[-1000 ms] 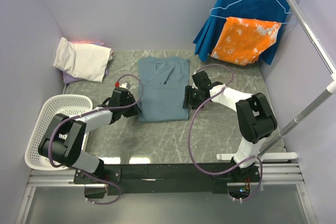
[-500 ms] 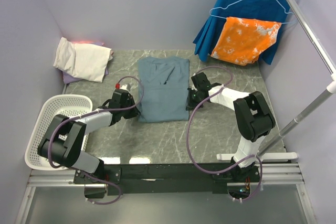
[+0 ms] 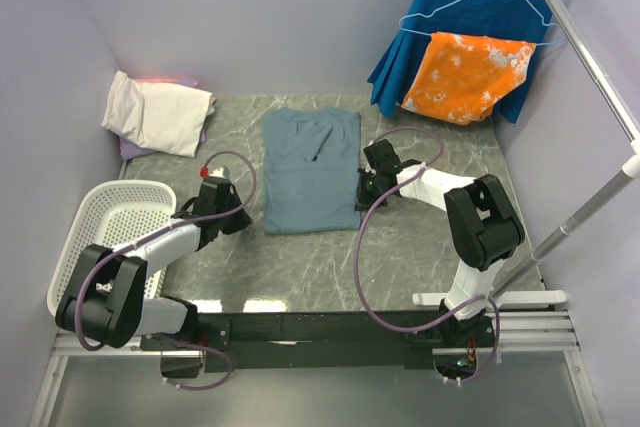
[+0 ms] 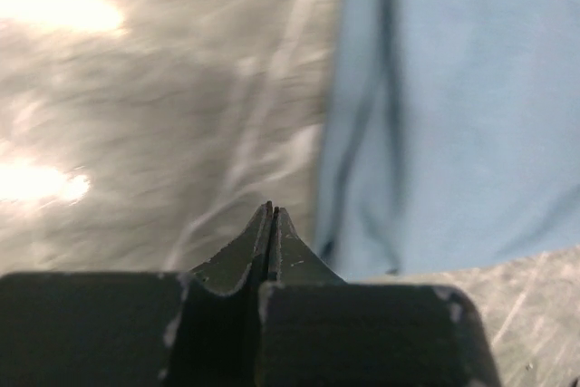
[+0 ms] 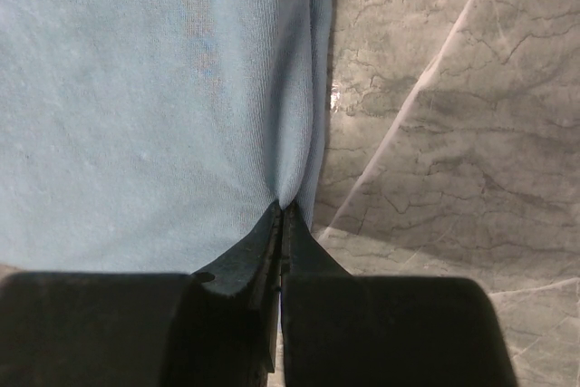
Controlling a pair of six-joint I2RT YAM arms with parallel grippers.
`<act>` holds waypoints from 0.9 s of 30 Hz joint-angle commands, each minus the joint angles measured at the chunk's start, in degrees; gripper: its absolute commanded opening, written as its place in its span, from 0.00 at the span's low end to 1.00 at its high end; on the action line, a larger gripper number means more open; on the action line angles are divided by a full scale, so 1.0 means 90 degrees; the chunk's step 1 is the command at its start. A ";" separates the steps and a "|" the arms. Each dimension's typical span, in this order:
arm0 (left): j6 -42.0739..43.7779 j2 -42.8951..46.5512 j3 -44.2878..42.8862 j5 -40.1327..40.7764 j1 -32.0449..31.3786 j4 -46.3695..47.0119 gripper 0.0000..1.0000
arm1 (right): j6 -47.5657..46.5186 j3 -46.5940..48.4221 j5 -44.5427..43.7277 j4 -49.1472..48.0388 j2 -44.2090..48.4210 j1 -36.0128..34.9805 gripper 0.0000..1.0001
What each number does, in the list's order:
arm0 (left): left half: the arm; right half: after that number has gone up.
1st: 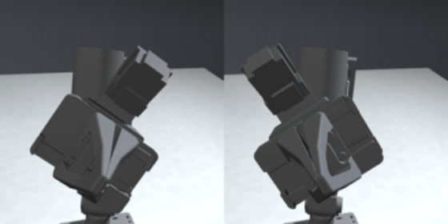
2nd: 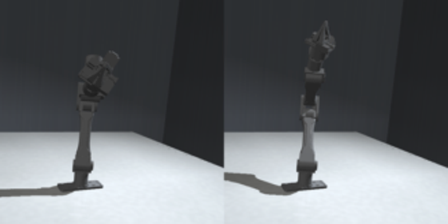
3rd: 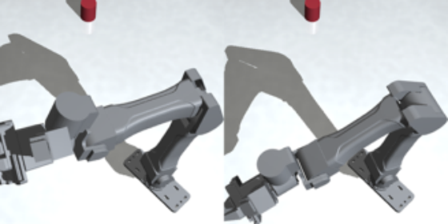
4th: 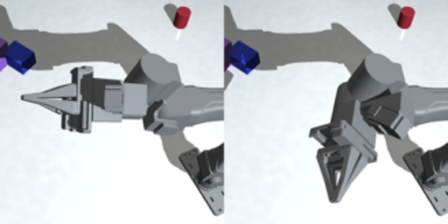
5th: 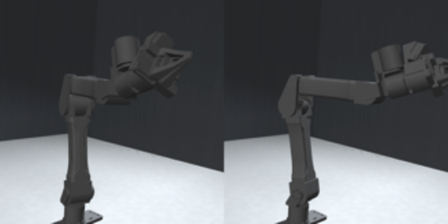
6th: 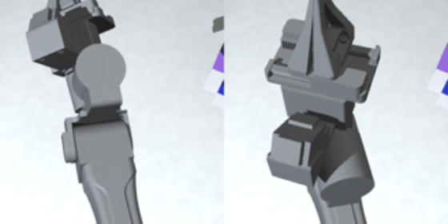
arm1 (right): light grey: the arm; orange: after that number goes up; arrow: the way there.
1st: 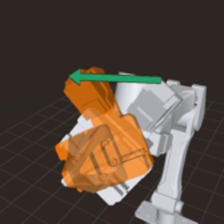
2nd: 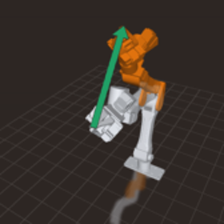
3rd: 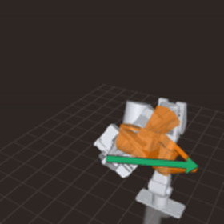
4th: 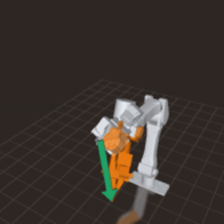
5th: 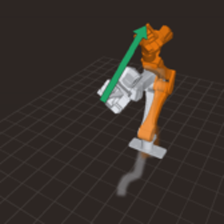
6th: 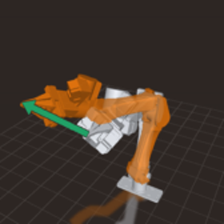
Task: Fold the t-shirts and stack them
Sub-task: Fold the folded rectangular tshirt in 1/3 of the way
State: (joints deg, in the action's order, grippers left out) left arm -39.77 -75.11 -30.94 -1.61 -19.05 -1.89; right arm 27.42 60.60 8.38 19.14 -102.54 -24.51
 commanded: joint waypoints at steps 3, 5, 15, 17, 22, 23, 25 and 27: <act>-0.0054 0.0212 0.0118 -0.0123 0.0222 -0.0132 0.01 | -0.0097 -0.0171 -0.0209 0.0071 0.0095 -0.0021 0.00; 0.0140 0.0114 -0.0038 -0.0455 0.0212 0.0024 0.15 | -0.0117 -0.0132 -0.0131 0.0071 0.0046 -0.0021 0.00; 0.0512 -0.0364 -0.0527 -0.1246 0.0202 0.0640 0.71 | -0.0205 0.0103 -0.0072 0.0178 -0.0188 -0.0021 0.02; 0.0512 -0.0462 -0.0576 -0.1325 0.0193 0.0727 0.68 | -0.0215 0.0142 -0.0062 0.0198 -0.0256 -0.0021 0.02; 0.0503 -0.0795 -0.0703 -0.1316 0.0037 0.0757 0.52 | -0.0234 0.0152 -0.0072 0.0198 -0.0315 -0.0021 0.02; 0.0493 -0.0824 -0.0713 -0.1296 -0.0002 0.0757 0.50 | -0.0244 0.0152 -0.0072 0.0188 -0.0315 -0.0030 0.02; 0.0474 -0.0892 -0.0722 -0.1199 -0.0109 0.0747 0.45 | -0.0244 0.0161 -0.0082 0.0208 -0.0345 -0.0021 0.02; 0.0454 -0.0931 -0.0732 -0.1130 -0.0178 0.0728 0.43 | -0.0254 0.0171 -0.0091 0.0208 -0.0355 -0.0030 0.02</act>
State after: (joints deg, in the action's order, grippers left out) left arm -36.29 -82.89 -35.38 -12.03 -19.27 2.74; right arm 26.48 61.60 9.45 19.31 -103.50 -24.51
